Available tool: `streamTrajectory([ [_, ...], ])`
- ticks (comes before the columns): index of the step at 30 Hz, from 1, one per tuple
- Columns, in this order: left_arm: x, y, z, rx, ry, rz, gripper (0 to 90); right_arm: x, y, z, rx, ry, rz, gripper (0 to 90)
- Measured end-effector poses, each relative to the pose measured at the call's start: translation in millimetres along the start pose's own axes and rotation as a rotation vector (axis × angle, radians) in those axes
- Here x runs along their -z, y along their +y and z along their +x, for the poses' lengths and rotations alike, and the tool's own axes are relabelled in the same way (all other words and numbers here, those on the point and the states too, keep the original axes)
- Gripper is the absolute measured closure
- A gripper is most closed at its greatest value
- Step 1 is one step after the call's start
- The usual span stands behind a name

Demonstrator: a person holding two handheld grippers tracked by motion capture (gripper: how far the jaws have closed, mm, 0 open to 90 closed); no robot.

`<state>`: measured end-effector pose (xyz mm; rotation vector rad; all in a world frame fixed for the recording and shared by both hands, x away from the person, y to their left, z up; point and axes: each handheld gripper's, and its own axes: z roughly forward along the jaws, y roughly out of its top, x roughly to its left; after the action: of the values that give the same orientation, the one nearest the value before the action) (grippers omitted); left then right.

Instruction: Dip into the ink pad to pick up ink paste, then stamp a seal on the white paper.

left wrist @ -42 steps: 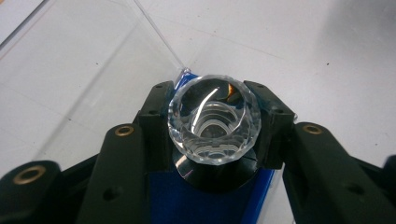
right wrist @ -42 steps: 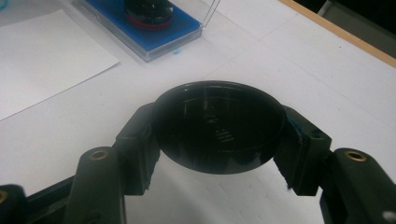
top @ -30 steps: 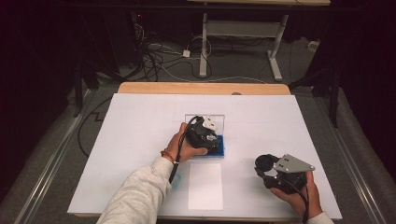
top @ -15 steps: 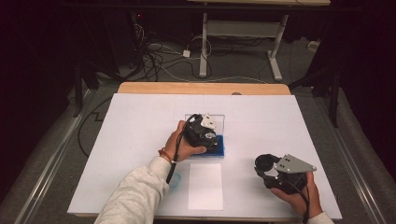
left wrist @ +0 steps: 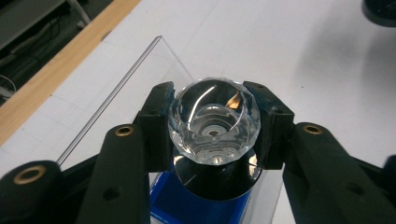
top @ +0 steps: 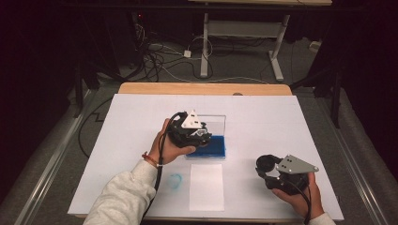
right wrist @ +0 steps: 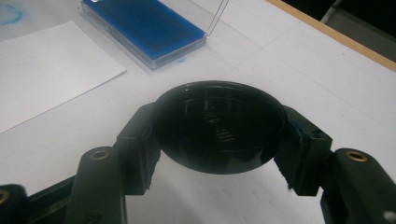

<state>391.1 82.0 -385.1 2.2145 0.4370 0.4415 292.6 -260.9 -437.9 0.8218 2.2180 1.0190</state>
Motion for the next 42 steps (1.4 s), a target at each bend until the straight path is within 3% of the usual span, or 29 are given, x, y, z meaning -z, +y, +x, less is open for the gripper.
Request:
streamTrajectory([
  [20,43.9,-24.0,-6.8,-0.017,-0.001,-0.014,54.6,-0.3,3.4,1.1,0.012,0.008,-0.003,38.9],
  [33,70.9,-40.4,-2.0,0.016,0.019,-0.024,54.6,-1.9,3.9,2.7,0.018,0.005,0.005,38.9],
  [42,78.4,-46.4,-4.2,0.02,0.024,-0.013,54.6,-2.7,2.7,1.2,0.02,0.002,0.008,38.8],
])
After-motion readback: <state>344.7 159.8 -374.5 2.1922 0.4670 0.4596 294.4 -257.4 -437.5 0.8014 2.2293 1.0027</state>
